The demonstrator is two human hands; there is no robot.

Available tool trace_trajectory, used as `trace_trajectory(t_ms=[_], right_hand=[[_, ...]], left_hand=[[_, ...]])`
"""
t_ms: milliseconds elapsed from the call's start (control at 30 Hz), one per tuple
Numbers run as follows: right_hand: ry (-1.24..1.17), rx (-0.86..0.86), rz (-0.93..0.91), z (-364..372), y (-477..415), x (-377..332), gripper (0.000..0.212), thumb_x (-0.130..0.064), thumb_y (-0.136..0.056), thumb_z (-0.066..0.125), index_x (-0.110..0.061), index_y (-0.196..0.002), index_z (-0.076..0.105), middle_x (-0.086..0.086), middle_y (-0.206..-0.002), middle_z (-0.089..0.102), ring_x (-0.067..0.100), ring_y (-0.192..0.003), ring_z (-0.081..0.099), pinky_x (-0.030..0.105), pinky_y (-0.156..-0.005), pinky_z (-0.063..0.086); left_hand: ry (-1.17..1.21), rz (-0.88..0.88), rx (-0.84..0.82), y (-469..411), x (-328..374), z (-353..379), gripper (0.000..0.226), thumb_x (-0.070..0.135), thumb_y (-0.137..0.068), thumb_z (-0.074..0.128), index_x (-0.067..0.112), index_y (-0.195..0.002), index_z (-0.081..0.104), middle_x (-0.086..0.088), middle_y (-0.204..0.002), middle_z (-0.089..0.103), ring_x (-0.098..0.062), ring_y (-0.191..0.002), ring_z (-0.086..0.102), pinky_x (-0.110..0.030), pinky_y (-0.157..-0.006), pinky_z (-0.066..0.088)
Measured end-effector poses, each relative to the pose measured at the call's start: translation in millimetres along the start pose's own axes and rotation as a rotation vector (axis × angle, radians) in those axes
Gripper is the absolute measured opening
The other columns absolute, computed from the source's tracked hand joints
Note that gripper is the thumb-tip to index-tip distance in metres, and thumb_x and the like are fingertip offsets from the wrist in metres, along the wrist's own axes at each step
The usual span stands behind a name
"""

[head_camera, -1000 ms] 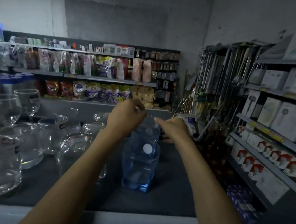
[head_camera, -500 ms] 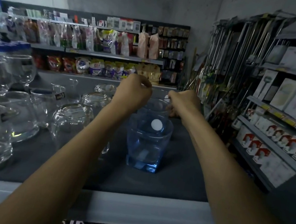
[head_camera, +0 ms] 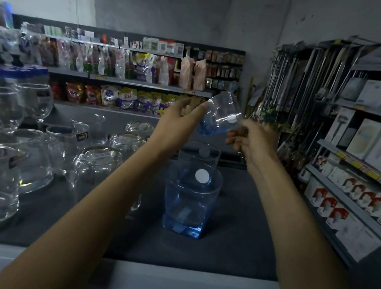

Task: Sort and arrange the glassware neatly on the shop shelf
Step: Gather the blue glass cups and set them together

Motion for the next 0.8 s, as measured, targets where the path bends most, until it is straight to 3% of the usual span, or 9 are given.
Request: trace_trajectory(t_ms=[167,233,367,433,533,600,667,733,800], right_hand=[[-0.107,-0.138,0.116,17.2,3.2,5.0,0.012,-0.009,-0.098,0.057,-0.007,-0.088,0.064,0.006,-0.057,0.065,0.012,-0.040,0.052,0.018,-0.033,0.027],[-0.141,-0.183,0.156,24.0,4.0,6.0,0.011,-0.011,-0.099,0.056,-0.008,-0.092,0.063,0.006,-0.059,0.065,0.011,-0.041,0.049,0.018,-0.031,0.024],[0.134,-0.099,0.038,20.2,6.0,-4.7,0.019,-0.029,-0.103,0.055,-0.018,-0.106,0.070,0.010,-0.086,0.077,0.015,-0.057,0.060,0.019,-0.037,0.031],[0.213,-0.025,-0.113,17.0,7.2,-21.4,0.021,-0.031,-0.106,0.052,-0.025,-0.114,0.070,0.010,-0.104,0.077,0.018,-0.076,0.068,0.022,-0.044,0.040],[0.207,-0.109,-0.313,25.2,11.3,-44.5,0.047,-0.005,-0.100,0.053,-0.025,-0.141,0.059,0.005,-0.128,0.068,0.014,-0.107,0.067,0.025,-0.076,0.058],[0.299,-0.225,-0.418,36.1,17.1,-49.2,0.068,0.014,-0.089,0.055,-0.024,-0.146,0.055,0.002,-0.141,0.060,0.005,-0.117,0.062,0.021,-0.085,0.057],[0.443,-0.308,-0.478,45.5,21.0,-44.7,0.081,0.022,-0.081,0.056,-0.025,-0.147,0.054,-0.002,-0.146,0.056,0.000,-0.120,0.058,0.018,-0.084,0.056],[0.531,-0.352,-0.511,51.1,21.4,-41.7,0.082,0.023,-0.078,0.060,-0.021,-0.148,0.053,-0.003,-0.144,0.056,0.002,-0.122,0.057,0.012,-0.084,0.053],[0.522,-0.394,-0.501,53.8,18.6,-38.4,0.075,0.017,-0.078,0.071,-0.016,-0.144,0.055,-0.005,-0.135,0.061,-0.001,-0.118,0.060,0.009,-0.086,0.050]], left_hand=[[0.232,-0.035,-0.087,-1.2,1.3,5.2,0.078,0.056,-0.090,0.070,0.020,-0.153,0.041,-0.006,-0.140,0.058,-0.026,-0.117,0.067,-0.045,-0.096,0.059],[0.295,0.027,-0.047,-0.2,8.5,2.7,0.063,0.044,-0.093,0.073,0.021,-0.147,0.049,-0.006,-0.132,0.064,-0.025,-0.114,0.070,-0.044,-0.092,0.061],[0.332,0.128,0.064,0.7,14.3,-4.2,0.057,0.029,-0.087,0.081,0.025,-0.137,0.053,-0.008,-0.119,0.069,-0.024,-0.102,0.074,-0.044,-0.084,0.064],[0.197,0.212,0.189,0.0,20.1,-15.5,0.070,0.033,-0.076,0.090,0.027,-0.133,0.050,-0.005,-0.122,0.064,-0.021,-0.101,0.072,-0.036,-0.085,0.064],[-0.018,0.315,0.278,-0.5,36.4,-24.7,0.073,0.028,-0.072,0.093,0.024,-0.131,0.050,0.006,-0.117,0.061,-0.005,-0.096,0.066,-0.015,-0.078,0.058],[-0.140,0.371,0.258,-4.0,45.8,-24.3,0.071,0.030,-0.071,0.093,0.024,-0.130,0.054,0.008,-0.119,0.061,-0.006,-0.101,0.064,-0.019,-0.085,0.057],[-0.289,0.377,0.222,-10.1,51.3,-21.0,0.073,0.035,-0.069,0.093,0.025,-0.133,0.058,0.004,-0.130,0.053,-0.009,-0.106,0.056,-0.022,-0.096,0.050],[-0.441,0.361,0.189,-19.8,52.8,-17.4,0.077,0.039,-0.070,0.092,0.025,-0.138,0.059,0.005,-0.130,0.046,-0.010,-0.106,0.050,-0.022,-0.100,0.042],[-0.552,0.389,0.132,-27.7,57.1,-11.4,0.079,0.043,-0.068,0.091,0.024,-0.139,0.060,0.004,-0.132,0.056,-0.013,-0.109,0.058,-0.032,-0.102,0.051]])
Point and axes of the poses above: each hand's wrist, its own y-axis away from the middle knuckle, its own z-axis out of the palm, x = y × z, the point moved 8 cm from there along -y, towards the middle knuckle
